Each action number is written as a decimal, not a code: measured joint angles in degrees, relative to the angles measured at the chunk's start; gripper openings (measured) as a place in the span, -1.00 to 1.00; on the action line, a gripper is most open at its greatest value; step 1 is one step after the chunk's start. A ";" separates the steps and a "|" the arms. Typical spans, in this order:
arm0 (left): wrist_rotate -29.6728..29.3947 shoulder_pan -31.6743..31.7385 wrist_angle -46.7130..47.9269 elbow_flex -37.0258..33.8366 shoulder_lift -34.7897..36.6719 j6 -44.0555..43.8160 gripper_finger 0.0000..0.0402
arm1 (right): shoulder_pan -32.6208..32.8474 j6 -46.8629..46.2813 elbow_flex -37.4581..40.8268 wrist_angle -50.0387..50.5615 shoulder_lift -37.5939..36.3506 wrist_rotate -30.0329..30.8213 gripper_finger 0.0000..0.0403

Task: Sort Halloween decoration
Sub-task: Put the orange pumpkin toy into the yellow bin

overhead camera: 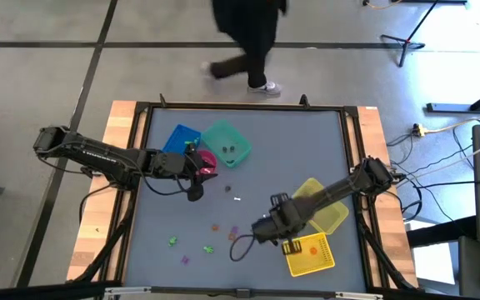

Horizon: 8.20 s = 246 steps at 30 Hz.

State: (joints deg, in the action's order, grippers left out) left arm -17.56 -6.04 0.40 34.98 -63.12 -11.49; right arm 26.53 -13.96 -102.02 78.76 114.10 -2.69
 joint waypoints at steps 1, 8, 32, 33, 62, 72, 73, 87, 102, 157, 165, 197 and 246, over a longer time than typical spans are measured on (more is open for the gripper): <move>0.00 0.02 0.00 0.00 -0.01 0.00 -0.37 | 0.81 -1.20 0.00 0.38 0.00 -0.55 -0.53; 0.02 0.01 0.02 0.00 -0.01 -0.08 -0.37 | 6.84 -6.67 1.13 2.20 -0.02 -4.31 -0.53; 0.04 0.02 0.04 0.00 -0.01 -0.02 -0.37 | 12.85 -7.11 3.06 0.97 -0.02 -4.51 -0.44; 0.04 0.00 0.04 0.00 0.00 -0.04 -0.37 | 12.85 -7.12 3.06 0.96 -0.02 -4.49 -0.39; 13.01 -0.79 -2.58 0.02 -1.45 -2.34 -0.36 | 12.67 -2.20 3.15 4.91 -3.52 13.61 0.07; 16.80 -10.67 -16.37 0.02 -12.12 -2.99 -0.36 | 8.50 6.23 3.13 -2.18 -6.38 20.16 0.07; 16.50 -11.93 -16.69 0.02 -13.25 -2.93 -0.36 | 8.18 7.50 3.13 -2.68 -6.50 20.24 0.07; 4.84 -23.86 -17.21 0.02 -26.39 1.00 -0.36 | 2.03 15.31 4.42 -8.90 -7.23 19.66 0.07; 4.55 -24.34 -17.38 0.02 -31.13 -0.42 -0.36 | -2.67 17.66 4.33 -15.30 -7.13 12.11 0.07; 4.79 -22.74 -15.68 0.02 -31.13 -11.98 -0.07 | -2.56 18.96 4.33 -17.79 -7.08 12.05 0.07; 4.29 -22.74 -13.79 0.02 -31.13 -11.93 -0.07 | -2.56 18.96 4.33 -17.81 -7.07 12.04 0.07; 3.32 -23.20 -17.07 0.11 -36.44 -8.94 -0.33 | -2.56 18.78 4.33 -17.86 -7.06 12.04 0.07; 3.26 -20.31 -33.82 -0.07 -36.73 -15.29 -0.57 | -2.54 20.63 4.31 -26.44 -7.06 12.05 0.07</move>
State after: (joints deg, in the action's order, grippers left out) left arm -14.31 -26.35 -33.41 34.92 -99.85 -26.78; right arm 23.99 6.67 -97.71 52.32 107.04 9.37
